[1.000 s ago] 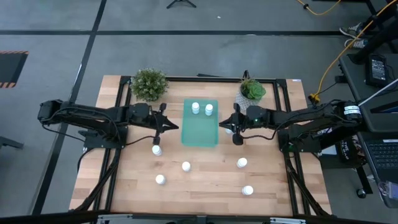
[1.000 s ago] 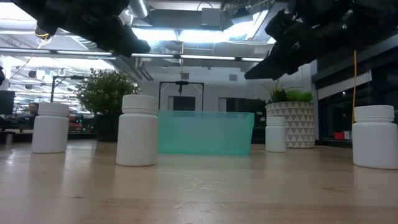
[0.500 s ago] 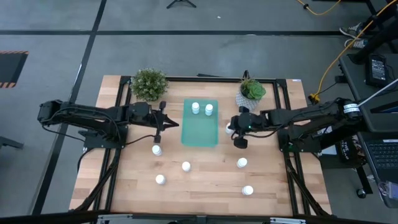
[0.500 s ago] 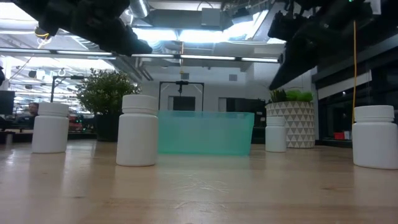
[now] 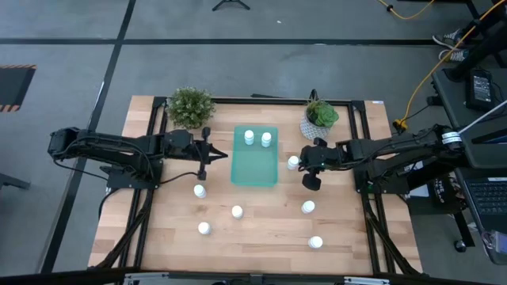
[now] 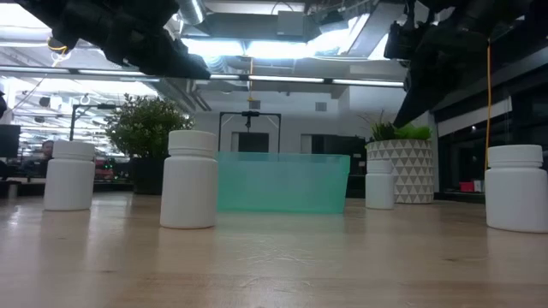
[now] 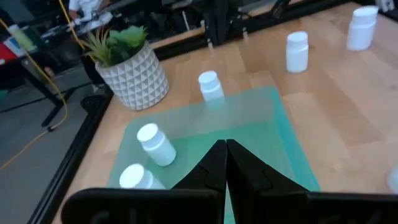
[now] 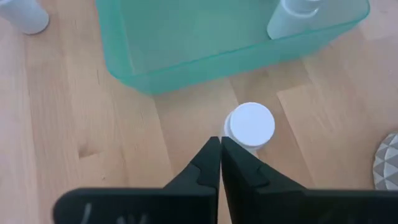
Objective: Pick and place pill bottles into a basket
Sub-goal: Put the white pill bottle into the green bin
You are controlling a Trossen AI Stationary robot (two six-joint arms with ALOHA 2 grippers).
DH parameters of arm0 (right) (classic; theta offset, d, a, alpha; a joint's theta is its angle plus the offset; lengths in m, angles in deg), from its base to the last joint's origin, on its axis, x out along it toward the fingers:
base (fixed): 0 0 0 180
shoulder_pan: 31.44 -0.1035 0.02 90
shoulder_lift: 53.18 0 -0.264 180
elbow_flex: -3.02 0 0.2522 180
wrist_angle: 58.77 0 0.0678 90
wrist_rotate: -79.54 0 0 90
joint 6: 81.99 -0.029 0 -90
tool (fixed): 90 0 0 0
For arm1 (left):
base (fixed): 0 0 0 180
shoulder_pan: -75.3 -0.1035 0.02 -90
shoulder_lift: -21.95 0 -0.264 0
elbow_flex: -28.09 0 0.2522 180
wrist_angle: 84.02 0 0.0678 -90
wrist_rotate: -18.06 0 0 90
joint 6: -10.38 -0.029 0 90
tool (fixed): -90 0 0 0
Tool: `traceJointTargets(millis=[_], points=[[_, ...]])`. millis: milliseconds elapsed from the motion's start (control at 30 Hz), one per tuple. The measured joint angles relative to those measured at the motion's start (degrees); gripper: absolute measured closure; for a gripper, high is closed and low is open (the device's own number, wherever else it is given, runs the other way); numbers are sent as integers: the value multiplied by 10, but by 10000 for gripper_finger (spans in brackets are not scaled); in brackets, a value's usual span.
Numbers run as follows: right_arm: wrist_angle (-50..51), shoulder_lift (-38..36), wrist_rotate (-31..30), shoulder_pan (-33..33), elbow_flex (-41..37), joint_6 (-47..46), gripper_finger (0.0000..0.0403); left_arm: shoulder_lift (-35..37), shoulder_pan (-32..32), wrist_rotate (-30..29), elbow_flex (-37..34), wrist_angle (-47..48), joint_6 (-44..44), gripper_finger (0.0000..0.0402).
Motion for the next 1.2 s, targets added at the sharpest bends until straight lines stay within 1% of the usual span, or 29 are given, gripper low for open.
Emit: traceJointTargets(millis=[133,233,300,467,633,733,833,900,1000,1200], points=[[3,0,0,8,0,-1,379,0,0,-22,0,6,2,396],[8,0,0,12,0,0,358,0,0,-27,0,6,8,399],[14,0,4,13,0,-4,335,0,0,-27,0,6,13,400],[12,0,4,13,0,-2,263,0,0,-27,0,6,21,396],[7,0,2,13,-4,-43,196,0,0,-28,0,6,21,400],[-1,1,1,13,-22,-47,162,0,0,-28,0,8,21,399],[-37,1,-3,13,-49,-52,137,0,0,-28,0,8,25,395],[-86,1,-17,13,-72,-66,127,0,0,-28,0,8,32,394],[-143,1,-37,13,-105,-59,123,0,0,-28,0,14,32,395],[-173,1,-82,13,-138,-73,131,0,0,-29,0,27,32,400]])
